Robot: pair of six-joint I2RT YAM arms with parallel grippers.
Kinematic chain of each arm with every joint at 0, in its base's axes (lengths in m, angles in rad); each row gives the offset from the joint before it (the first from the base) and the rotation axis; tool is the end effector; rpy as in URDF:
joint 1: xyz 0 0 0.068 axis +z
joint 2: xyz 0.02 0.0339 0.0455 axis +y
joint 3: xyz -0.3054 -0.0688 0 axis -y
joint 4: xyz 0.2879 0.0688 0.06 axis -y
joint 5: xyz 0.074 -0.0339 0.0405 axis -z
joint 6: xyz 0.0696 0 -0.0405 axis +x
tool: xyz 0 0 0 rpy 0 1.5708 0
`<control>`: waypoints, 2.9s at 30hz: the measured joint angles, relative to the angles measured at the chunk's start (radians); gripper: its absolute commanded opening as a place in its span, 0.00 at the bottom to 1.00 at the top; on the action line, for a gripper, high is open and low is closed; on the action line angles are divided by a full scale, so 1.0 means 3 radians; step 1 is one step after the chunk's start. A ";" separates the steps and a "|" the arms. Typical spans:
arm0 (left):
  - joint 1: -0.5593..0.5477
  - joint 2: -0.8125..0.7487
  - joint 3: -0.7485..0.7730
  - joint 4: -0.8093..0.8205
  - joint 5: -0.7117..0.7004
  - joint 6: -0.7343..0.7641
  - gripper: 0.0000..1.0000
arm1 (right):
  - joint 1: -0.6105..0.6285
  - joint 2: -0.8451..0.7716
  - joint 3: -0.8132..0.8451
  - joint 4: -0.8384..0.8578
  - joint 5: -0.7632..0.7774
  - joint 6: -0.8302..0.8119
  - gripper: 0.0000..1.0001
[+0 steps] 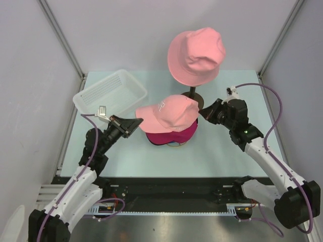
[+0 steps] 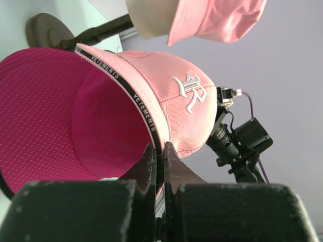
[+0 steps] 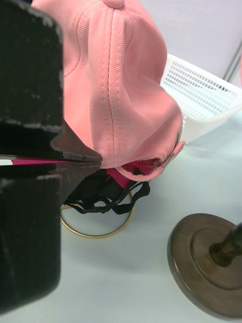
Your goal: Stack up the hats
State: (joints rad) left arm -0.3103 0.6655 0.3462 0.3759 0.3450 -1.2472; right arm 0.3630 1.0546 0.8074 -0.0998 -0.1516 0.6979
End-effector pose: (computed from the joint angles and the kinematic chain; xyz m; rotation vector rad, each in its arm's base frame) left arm 0.1940 -0.0869 0.2766 -0.4852 1.6492 -1.4663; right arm 0.2743 0.1154 0.3183 0.2290 1.9964 0.8439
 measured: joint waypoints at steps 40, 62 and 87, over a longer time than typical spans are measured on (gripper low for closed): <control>-0.0034 -0.0722 -0.0319 -0.0402 -0.0443 -0.0104 0.00 | 0.0070 0.0263 0.0351 -0.0141 0.0009 -0.0120 0.54; -0.0033 -0.0738 -0.0431 -0.0289 -0.0303 -0.0099 0.23 | 0.0179 0.0451 0.0351 -0.0051 -0.0041 -0.0223 0.00; -0.0033 -0.0351 -0.0654 -0.0215 -0.0278 -0.0005 0.44 | 0.0355 -0.0013 0.0328 -0.0671 0.0257 -0.0267 0.00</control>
State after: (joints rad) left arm -0.3202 0.5602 0.1501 0.3115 0.2615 -1.2488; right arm 0.4694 1.0508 0.9058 -0.3012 -0.0746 0.6178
